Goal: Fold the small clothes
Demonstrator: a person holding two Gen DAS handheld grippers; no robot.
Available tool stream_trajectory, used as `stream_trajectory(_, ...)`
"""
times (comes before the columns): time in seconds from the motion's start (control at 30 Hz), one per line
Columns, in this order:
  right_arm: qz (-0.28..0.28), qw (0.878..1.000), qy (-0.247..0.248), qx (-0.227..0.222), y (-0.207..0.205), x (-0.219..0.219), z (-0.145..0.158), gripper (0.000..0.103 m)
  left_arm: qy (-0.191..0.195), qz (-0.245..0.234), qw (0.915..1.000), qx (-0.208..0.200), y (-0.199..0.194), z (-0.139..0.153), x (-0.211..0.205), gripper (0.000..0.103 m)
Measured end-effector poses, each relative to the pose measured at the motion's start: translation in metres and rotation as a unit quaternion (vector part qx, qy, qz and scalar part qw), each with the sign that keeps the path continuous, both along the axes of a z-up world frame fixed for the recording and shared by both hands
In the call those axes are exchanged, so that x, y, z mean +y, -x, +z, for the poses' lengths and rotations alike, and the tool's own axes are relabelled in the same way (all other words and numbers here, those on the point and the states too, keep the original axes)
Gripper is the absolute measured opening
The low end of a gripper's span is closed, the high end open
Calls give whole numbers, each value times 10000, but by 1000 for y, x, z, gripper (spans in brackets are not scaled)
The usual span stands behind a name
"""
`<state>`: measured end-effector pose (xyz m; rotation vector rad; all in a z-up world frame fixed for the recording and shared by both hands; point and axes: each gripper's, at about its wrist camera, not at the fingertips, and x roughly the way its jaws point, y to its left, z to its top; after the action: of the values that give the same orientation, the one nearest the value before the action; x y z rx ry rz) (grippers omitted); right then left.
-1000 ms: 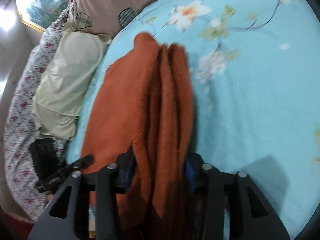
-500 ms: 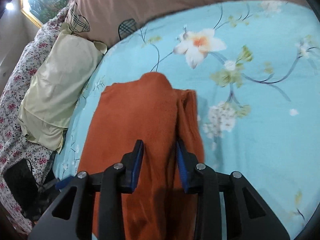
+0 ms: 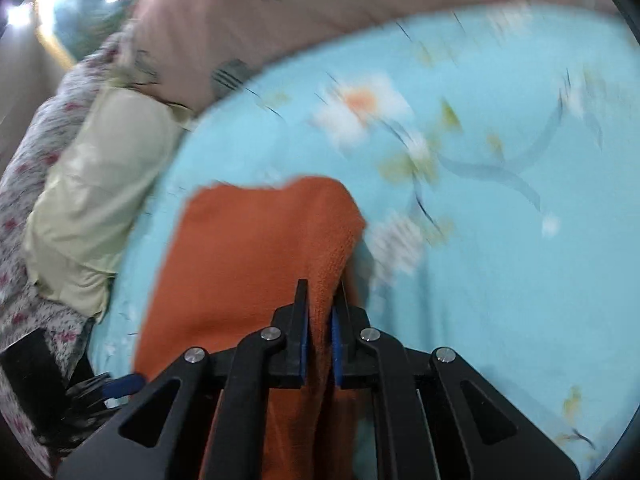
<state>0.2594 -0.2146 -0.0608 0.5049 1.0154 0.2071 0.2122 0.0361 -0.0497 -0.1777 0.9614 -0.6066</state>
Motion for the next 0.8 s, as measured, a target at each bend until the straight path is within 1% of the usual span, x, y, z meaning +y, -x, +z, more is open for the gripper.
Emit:
stream_trajectory(0.03, -77, 9999, -52, 66, -1, -4, -7, 12, -44, 9, 10000, 6, 0, -2, -2, 47)
stream_trajectory(0.07, -147, 9998, -114, 102, 0, -8, -10, 17, -122, 17, 9999, -6, 1, -4, -4, 47)
stream_trajectory(0.1, -225, 9996, -124, 130, 1, -10, -9, 22, -198, 15, 9998, -26, 2, -5, -6, 47)
stream_trajectory(0.13, -327, 9993, -22, 162, 3, -12, -4, 29, -234, 19, 9997, -38, 2, -6, -7, 47)
stream_trajectory(0.2, -495, 9984, 220, 155, 10, -13, 9, 29, -240, 36, 9997, -42, 4, -6, -8, 47)
stream_trajectory(0.23, -590, 9972, 448, 95, 19, -13, 23, 29, -205, 62, 9998, -28, 5, -4, -7, 47)
stream_trajectory(0.27, -658, 9960, 595, -57, 29, -12, 39, 29, -130, 88, 9999, 1, 6, -1, -4, 47)
stream_trajectory(0.33, -573, 9963, 469, -436, 43, -4, 65, 31, 19, 98, 9999, 22, 10, 4, 0, 47)
stream_trajectory(0.37, -452, 9969, 333, -545, 49, 3, 73, 31, 71, 79, 9999, 11, 13, 7, 1, 47)
stream_trajectory(0.4, -208, 9979, 60, -616, 55, 14, 79, 31, 84, 63, 9999, 9, 16, 8, 2, 47)
stream_trajectory(0.47, 126, 9978, -255, -602, 58, 30, 75, 31, 100, 13, 9999, 24, 20, 10, 2, 47)
stream_trajectory(0.5, 220, 9979, -350, -507, 55, 39, 68, 31, 96, -8, 9999, 34, 21, 9, 1, 48)
stream_trajectory(0.57, 104, 9996, -221, -154, 48, 45, 42, 31, -43, 2, 10000, 61, 22, 2, 1, 47)
stream_trajectory(0.6, -35, 9999, -70, 105, 45, 43, 26, 29, -78, 9, 9999, 110, 22, -2, 1, 45)
stream_trajectory(0.63, -101, 9994, -63, 328, 42, 39, 7, 24, -41, 28, 9999, 162, 21, -5, 1, 45)
stream_trajectory(0.67, -141, 9992, -151, 345, 42, 37, 0, 19, -2, 47, 9998, 184, 20, -6, 2, 45)
stream_trajectory(0.7, -216, 9992, -215, 241, 46, 34, -2, 18, 26, 74, 9998, 196, 20, -7, 3, 45)
stream_trajectory(0.8, -217, 9996, -18, 193, 55, 34, 7, 18, -27, 116, 9998, 185, 21, -7, 1, 45)
